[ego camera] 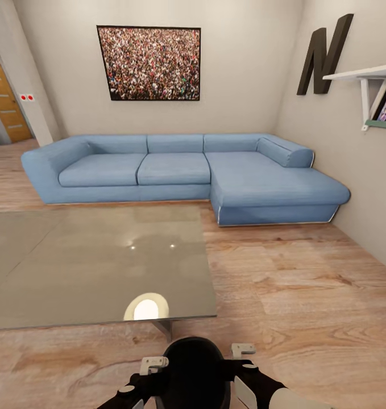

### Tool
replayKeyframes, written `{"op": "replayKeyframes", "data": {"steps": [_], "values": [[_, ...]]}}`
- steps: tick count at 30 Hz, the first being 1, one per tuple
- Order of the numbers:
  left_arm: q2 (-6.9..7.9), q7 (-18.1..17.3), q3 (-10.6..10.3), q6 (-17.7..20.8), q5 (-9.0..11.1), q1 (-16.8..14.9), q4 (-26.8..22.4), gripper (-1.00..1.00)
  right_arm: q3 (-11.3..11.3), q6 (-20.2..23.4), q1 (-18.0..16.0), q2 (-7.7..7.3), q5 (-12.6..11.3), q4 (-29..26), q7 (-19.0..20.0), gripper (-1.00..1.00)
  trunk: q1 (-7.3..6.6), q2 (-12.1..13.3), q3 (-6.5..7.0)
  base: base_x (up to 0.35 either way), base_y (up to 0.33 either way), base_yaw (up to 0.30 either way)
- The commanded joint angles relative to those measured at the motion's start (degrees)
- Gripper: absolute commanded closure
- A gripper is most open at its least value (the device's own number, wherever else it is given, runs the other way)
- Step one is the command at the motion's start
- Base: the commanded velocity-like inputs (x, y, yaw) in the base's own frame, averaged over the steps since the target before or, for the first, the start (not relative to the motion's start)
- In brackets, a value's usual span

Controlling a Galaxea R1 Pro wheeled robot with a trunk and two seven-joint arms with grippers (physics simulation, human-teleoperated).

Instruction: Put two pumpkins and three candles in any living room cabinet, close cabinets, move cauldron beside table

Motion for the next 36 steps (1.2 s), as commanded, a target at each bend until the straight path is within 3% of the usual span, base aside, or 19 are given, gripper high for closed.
{"op": "replayKeyframes", "data": {"steps": [1,32,36], "values": [[0.21,0.3,-0.5,-0.2,0.5,0.0,0.0,-1.0,0.5,0.3,0.0,-0.01,-0.4,-0.1,-0.4,-1.0,-0.24,0.4,0.14,0.0,0.0,0.0],[0.42,0.2,-0.4,-0.2,0.7,0.1,-0.1,-1.0,0.5,0.2,0.0,-0.01,-0.4,-0.1,-0.3,-1.0,-0.46,0.8,0.32,-0.048,0.0,0.0],[0.47,0.2,1.0,-0.1,1.4,0.1,-0.1,-1.0,0.5,0.2,0.0,-0.01,-0.4,-0.2,-0.3,-1.0,-0.46,0.8,0.32,-0.082,0.0,0.0]]}}
